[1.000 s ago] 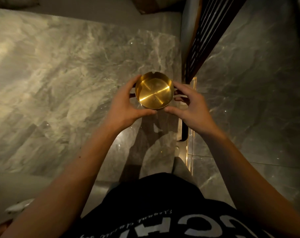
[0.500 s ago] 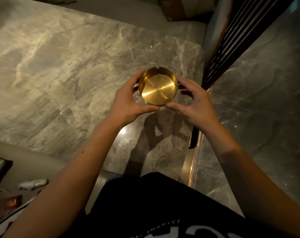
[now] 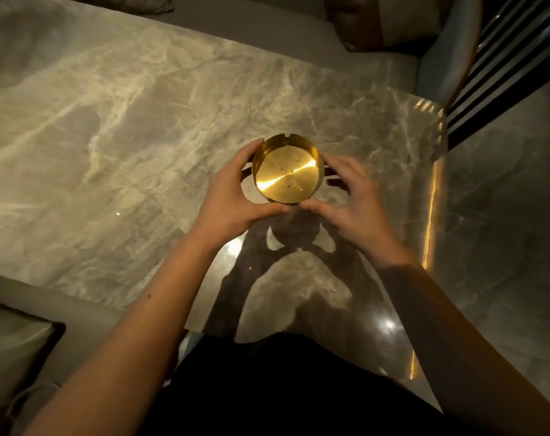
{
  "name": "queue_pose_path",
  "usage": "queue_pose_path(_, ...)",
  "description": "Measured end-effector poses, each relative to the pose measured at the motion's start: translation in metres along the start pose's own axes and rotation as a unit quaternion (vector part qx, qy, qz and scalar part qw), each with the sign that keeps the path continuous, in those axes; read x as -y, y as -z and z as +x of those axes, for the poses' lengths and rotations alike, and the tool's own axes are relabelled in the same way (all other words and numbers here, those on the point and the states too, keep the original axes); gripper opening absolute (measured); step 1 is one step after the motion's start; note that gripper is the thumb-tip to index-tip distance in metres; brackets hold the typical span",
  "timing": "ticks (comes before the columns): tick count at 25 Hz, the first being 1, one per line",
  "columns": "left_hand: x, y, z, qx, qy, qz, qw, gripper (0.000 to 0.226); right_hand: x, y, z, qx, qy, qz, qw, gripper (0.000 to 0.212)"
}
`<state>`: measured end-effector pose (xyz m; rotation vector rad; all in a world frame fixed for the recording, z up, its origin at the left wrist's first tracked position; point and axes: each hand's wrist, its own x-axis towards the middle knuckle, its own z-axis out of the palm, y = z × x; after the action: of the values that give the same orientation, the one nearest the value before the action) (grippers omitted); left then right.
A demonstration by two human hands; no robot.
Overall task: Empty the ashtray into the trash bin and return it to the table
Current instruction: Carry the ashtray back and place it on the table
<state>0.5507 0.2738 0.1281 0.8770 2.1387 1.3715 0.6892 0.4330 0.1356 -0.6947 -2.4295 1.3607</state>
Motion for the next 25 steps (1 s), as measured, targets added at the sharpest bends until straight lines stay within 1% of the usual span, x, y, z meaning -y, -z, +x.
queue_pose_path(5,0.047,0.106,0.014,0.044,-0.006,0.01,0.999,0.106,0.052,-0.099,0.029,-0.018,-0.04,0.003,0.999,0.081)
queue_pose_path(7,0.059,0.133,0.016,0.047,0.004,0.005,0.999,0.107,0.07,-0.122,0.036,-0.018,-0.049,0.0,0.999,0.081)
queue_pose_path(10,0.071,0.158,0.016,0.037,0.01,-0.005,0.999,0.107,0.089,-0.141,0.049,-0.008,-0.031,-0.009,0.999,0.081)
queue_pose_path(13,0.07,0.173,0.014,0.016,0.017,-0.003,1.0,0.107,0.097,-0.149,0.061,0.006,-0.005,-0.011,1.0,0.08)
queue_pose_path(18,0.08,0.208,-0.005,-0.055,0.051,0.014,0.997,0.104,0.113,-0.181,0.087,0.07,0.05,-0.002,0.996,0.08)
queue_pose_path(21,0.096,0.242,-0.02,-0.091,0.079,0.029,0.992,0.106,0.131,-0.219,0.099,0.112,0.075,0.011,0.991,0.079)
queue_pose_path(25,0.125,0.303,-0.041,-0.145,0.108,0.045,0.983,0.103,0.164,-0.287,0.118,0.159,0.098,0.019,0.982,0.079)
